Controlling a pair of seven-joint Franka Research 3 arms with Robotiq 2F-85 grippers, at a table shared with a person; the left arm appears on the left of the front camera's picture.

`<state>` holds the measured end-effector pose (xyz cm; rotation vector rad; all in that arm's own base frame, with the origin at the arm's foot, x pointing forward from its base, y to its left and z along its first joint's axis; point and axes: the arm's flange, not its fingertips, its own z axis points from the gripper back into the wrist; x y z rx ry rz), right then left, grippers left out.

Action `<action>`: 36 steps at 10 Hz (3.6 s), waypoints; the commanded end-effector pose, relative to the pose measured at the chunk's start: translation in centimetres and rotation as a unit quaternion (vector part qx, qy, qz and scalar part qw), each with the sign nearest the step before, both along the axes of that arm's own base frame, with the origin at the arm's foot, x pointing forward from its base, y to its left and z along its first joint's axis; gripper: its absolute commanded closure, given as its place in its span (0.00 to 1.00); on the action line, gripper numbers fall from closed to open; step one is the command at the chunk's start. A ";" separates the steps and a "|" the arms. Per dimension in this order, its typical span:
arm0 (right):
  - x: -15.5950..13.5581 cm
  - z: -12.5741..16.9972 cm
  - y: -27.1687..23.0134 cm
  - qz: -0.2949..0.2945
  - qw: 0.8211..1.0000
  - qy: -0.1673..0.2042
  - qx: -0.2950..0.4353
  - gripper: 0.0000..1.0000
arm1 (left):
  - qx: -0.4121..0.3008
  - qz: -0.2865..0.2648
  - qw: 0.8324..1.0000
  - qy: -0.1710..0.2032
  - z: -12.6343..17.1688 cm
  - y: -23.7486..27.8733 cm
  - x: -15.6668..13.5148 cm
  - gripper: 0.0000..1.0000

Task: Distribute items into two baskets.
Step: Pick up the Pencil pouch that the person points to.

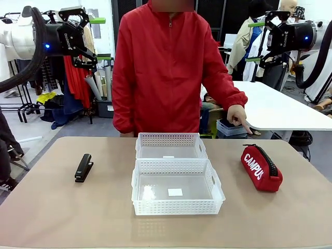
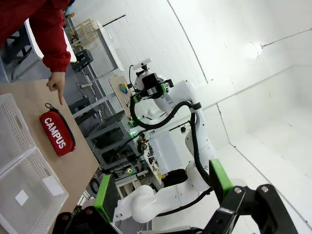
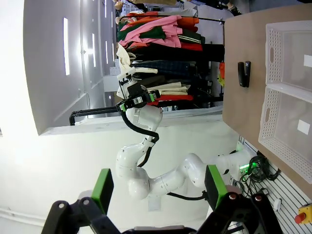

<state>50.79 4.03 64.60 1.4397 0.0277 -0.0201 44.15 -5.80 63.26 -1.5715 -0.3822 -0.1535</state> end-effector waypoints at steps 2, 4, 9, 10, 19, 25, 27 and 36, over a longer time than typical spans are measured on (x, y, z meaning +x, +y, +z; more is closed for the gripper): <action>0.1 0.1 1.2 -0.005 0.990 0.039 -0.136 0.00 | -0.001 0.001 1.000 -0.001 0.0 0.0 -0.3 0.00; -0.1 0.6 1.8 -0.021 0.972 0.053 -0.227 0.00 | -0.001 0.001 1.000 -0.001 0.0 0.0 -0.3 0.00; 0.2 -3.0 0.2 -0.109 0.864 0.073 -0.486 0.00 | -0.001 0.001 1.000 -0.001 0.0 0.0 -0.3 0.00; 0.2 -4.2 -0.5 -0.103 0.844 0.043 -0.524 0.00 | -0.001 0.001 1.000 -0.001 0.0 0.0 -0.3 0.00; 0.3 -10.6 -3.3 -0.029 0.788 0.080 -0.610 0.00 | -0.001 0.001 1.000 -0.001 0.0 0.0 -0.3 0.00; 2.1 -18.4 -3.9 0.010 0.768 0.080 -0.635 0.00 | -0.001 0.001 1.000 -0.001 0.0 0.0 -0.3 0.00; 2.1 -21.4 -3.6 0.020 0.785 0.083 -0.613 0.00 | -0.001 0.001 1.000 -0.001 0.0 0.0 -0.3 0.00; 2.7 -28.2 -1.0 0.049 0.787 0.068 -0.611 0.03 | -0.001 0.001 1.000 -0.001 0.0 0.0 -0.3 0.00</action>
